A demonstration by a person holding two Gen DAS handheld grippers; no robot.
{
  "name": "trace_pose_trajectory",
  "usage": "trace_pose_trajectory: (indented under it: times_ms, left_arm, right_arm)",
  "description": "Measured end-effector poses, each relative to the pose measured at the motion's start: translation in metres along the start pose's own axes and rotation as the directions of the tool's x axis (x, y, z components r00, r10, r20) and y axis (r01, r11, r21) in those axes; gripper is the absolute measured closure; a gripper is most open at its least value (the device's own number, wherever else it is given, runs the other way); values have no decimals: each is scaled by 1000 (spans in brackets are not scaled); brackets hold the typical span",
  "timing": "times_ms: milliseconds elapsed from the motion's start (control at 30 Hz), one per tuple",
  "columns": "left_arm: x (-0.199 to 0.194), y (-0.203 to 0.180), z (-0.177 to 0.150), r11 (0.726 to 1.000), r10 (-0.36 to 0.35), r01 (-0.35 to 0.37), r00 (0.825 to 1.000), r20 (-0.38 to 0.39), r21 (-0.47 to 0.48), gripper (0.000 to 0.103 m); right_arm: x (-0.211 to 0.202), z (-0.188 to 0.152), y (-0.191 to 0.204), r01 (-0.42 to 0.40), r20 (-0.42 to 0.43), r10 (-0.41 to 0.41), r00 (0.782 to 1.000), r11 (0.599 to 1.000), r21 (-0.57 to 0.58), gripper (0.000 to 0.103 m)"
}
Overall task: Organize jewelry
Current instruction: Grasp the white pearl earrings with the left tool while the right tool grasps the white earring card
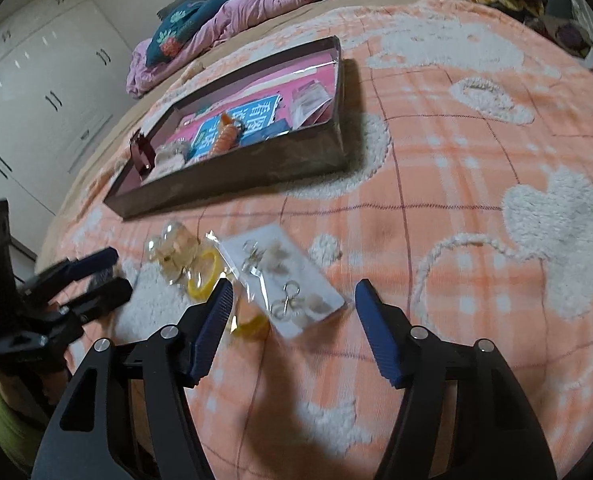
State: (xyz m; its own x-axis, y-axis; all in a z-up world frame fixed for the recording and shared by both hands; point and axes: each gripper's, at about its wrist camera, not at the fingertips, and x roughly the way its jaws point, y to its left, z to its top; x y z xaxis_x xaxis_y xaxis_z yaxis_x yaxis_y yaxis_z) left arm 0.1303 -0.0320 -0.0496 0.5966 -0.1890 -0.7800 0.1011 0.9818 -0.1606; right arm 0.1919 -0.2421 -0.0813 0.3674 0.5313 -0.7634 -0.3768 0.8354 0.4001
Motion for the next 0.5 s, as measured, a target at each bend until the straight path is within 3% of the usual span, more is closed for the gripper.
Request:
trace_pose_trajectory:
  times_ms: [167, 500]
  left_arm:
    - [16, -2, 8, 1000, -7, 7, 1000, -25, -4, 28]
    - [44, -2, 20, 1000, -27, 26, 998, -64, -18, 52]
  right_arm:
    - [7, 7, -2, -7, 0, 7, 1000, 1000, -2, 41]
    - [22, 20, 7, 51, 11, -50, 999, 995, -88, 41]
